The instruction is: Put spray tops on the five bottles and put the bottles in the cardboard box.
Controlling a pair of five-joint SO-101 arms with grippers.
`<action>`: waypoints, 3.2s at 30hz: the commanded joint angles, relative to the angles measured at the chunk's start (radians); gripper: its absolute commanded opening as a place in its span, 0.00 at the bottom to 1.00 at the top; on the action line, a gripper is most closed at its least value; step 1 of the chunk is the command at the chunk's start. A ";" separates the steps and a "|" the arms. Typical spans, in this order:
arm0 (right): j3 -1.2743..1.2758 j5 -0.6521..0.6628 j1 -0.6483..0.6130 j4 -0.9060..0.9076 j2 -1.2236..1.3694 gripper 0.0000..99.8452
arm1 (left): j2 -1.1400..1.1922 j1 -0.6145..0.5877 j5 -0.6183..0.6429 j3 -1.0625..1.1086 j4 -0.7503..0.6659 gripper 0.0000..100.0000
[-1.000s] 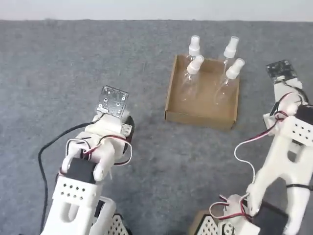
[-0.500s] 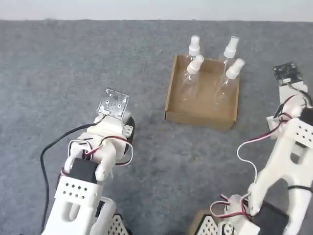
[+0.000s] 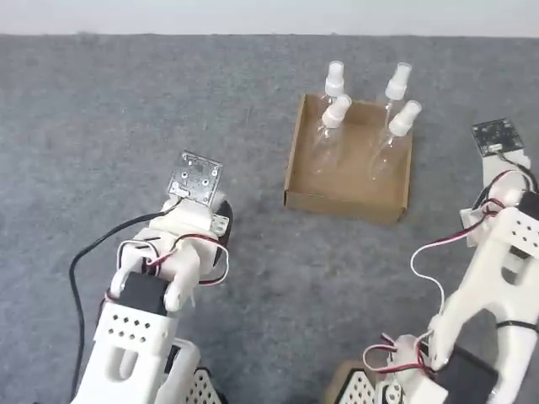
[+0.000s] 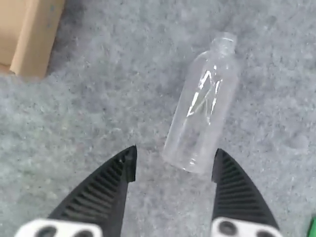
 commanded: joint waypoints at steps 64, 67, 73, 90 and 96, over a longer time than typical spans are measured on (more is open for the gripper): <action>0.006 0.071 0.162 0.010 0.002 0.28 | -0.029 -0.005 0.015 0.025 -0.055 0.01; 0.002 0.075 0.160 0.010 0.002 0.28 | -0.029 -0.005 0.015 0.025 -0.055 0.01; -0.008 0.078 0.153 -0.001 0.002 0.28 | -0.029 -0.005 0.015 0.025 -0.054 0.01; -0.525 -0.028 0.030 0.008 0.535 0.28 | -0.031 -0.006 0.015 0.025 -0.054 0.01; -0.640 -0.041 0.015 0.008 0.708 0.28 | -0.031 -0.006 0.015 0.025 -0.054 0.01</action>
